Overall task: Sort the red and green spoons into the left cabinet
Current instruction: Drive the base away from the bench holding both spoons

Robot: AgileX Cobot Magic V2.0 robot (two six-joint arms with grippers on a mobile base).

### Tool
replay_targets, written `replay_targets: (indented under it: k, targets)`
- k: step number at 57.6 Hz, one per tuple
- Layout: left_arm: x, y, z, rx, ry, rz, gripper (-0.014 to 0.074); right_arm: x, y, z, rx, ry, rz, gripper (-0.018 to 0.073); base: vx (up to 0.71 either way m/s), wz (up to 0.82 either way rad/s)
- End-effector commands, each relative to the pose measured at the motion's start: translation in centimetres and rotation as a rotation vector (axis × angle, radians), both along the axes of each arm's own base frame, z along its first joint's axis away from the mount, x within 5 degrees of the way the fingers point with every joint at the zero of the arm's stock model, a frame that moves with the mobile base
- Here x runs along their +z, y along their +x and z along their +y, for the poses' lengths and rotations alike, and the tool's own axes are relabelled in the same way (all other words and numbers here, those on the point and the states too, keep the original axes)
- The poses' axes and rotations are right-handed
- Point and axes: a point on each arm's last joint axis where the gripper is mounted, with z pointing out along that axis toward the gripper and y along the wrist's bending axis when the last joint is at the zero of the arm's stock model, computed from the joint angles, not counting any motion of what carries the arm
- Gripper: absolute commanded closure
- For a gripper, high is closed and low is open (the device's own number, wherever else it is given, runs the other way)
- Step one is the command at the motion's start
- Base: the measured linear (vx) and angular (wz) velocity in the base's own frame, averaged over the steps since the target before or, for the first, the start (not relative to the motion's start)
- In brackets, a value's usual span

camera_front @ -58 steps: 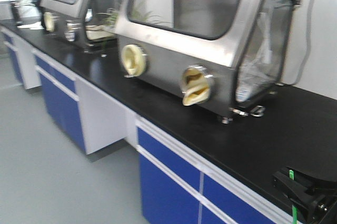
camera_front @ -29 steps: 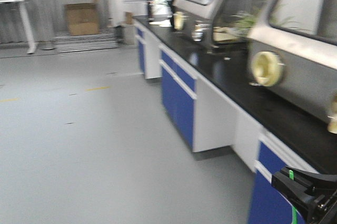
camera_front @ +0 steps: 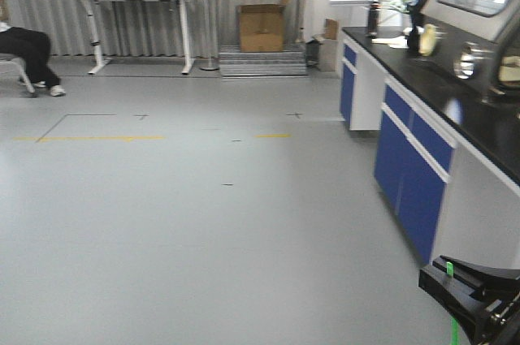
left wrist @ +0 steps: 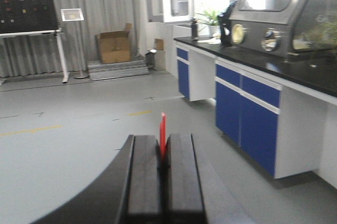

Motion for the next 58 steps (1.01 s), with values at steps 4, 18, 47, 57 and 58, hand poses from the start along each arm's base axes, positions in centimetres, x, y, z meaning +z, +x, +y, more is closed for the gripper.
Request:
replay_targets:
  k: [4,18,47,57,58]
  targets:
    - [1.71,-0.11,0.06,0.002,-0.040,-0.098,0.0566,1.49,-0.09,0.20,0.023,0.050,-0.055,0.0564,0.27,0.37]
    - [1.71,-0.11,0.06,0.002,-0.040,-0.098,0.0566,1.49,-0.09,0.20,0.023,0.050,-0.055,0.0564,0.33,0.25]
    - [1.71,-0.11,0.06,0.002,-0.040,-0.098,0.0566,1.49,-0.09,0.20,0.023,0.050,-0.055,0.0564,0.43,0.05]
    - [1.71,-0.11,0.06,0.002,-0.040,-0.098,0.0566,1.49,-0.09,0.20,0.023,0.050,-0.055,0.0564,0.51,-0.01]
    - [1.71,-0.11,0.06,0.002,-0.040,-0.098,0.0566,1.49,-0.09,0.20,0.023,0.050,-0.055,0.0564,0.53,0.01]
